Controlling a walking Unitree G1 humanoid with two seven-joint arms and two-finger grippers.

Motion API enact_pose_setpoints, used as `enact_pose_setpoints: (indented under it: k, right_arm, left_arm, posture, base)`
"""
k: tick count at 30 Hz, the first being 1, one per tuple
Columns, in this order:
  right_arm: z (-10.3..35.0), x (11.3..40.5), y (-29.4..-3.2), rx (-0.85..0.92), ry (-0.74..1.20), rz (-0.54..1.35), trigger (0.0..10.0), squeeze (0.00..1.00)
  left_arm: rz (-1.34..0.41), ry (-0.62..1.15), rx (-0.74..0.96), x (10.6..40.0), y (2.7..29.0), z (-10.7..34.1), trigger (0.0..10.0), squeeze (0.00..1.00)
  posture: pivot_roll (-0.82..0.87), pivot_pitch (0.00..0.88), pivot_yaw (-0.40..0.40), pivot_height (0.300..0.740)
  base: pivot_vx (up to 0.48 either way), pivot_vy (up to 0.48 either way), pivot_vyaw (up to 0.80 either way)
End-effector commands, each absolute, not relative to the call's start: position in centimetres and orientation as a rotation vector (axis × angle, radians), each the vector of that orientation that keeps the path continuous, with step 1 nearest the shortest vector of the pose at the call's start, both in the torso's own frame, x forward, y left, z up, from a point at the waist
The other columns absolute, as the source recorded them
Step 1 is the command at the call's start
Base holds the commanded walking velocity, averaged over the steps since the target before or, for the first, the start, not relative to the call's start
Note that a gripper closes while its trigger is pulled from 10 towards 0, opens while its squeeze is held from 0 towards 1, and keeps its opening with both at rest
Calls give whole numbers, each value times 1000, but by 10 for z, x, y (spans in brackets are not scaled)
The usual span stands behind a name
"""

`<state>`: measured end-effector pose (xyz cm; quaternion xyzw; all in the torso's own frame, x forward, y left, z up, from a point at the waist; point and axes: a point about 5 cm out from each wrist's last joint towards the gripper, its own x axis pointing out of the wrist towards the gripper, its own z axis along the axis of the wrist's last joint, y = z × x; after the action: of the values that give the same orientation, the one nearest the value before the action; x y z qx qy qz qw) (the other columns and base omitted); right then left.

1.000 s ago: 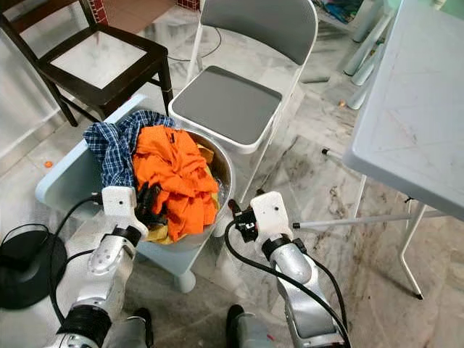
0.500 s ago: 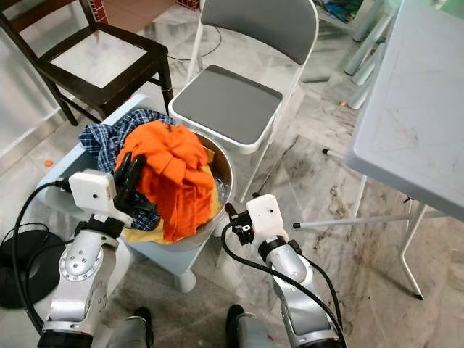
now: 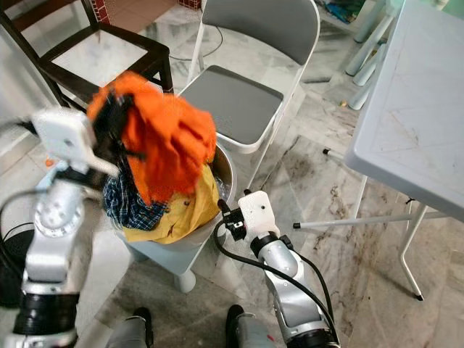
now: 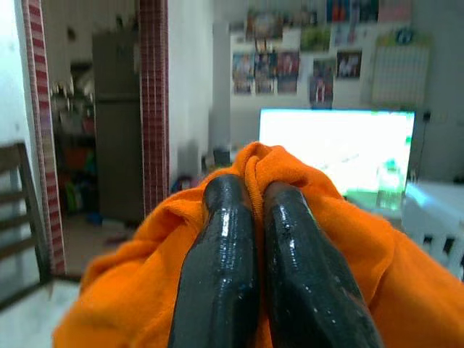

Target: Hang hanger

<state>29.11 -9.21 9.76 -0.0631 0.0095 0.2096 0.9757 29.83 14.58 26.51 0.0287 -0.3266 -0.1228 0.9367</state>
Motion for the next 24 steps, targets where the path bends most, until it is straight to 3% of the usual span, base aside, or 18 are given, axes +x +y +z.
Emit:
enact_pose_setpoints:
  k: [1, 3, 4, 5, 6, 7, 10, 11, 16, 24]
  right_arm:
    - [89, 290, -94, -129, 51, 416, 0, 0]
    - [89, 291, -93, -130, 50, 415, 0, 0]
    - [89, 292, -93, -130, 49, 414, 2078, 0]
    - [89, 293, -93, -129, 49, 416, 1725, 0]
    - [88, 293, -92, -130, 49, 424, 3804, 0]
    - [88, 293, -92, -133, 50, 425, 9725, 0]
    - [87, 294, -92, -132, 55, 425, 10000, 0]
    - [86, 294, -93, -122, 57, 424, 10000, 1000]
    - [86, 297, -91, -122, 54, 424, 10000, 1000]
    - [86, 297, -93, -127, 51, 418, 10000, 1000]
  left_arm:
    - [-258, -706, 48, 293, 145, 278, 0, 0]
    - [-265, -719, 40, 291, 144, 285, 0, 0]
    - [-268, -723, 39, 289, 144, 289, 0, 0]
    - [-276, -723, 37, 288, 144, 291, 0, 0]
    - [-287, -724, 32, 285, 143, 294, 0, 0]
    - [-292, -725, 26, 284, 142, 295, 0, 0]
    - [-346, -729, -11, 278, 135, 301, 0, 0]
    - [-404, -732, -33, 274, 128, 305, 0, 0]
    - [-476, -682, -216, 272, 122, 301, 0, 0]
    - [-338, -453, -301, 280, 148, 236, 0, 0]
  posture:
    - [221, 269, -107, 740]
    - [230, 268, -106, 740]
    - [230, 268, -106, 740]
    - [235, 269, -106, 740]
    - [240, 273, -106, 740]
    - [241, 274, -107, 740]
    - [245, 278, -108, 740]
    - [250, 278, -110, 740]
    - [251, 277, -114, 740]
    - [248, 286, -119, 740]
  base:
    - [0, 0, 0]
    - [0, 0, 0]
    - [0, 0, 0]
    - [0, 0, 0]
    - [0, 0, 0]
    - [0, 0, 0]
    - [0, 0, 0]
    - [0, 0, 0]
    - [0, 0, 0]
    - [0, 0, 0]
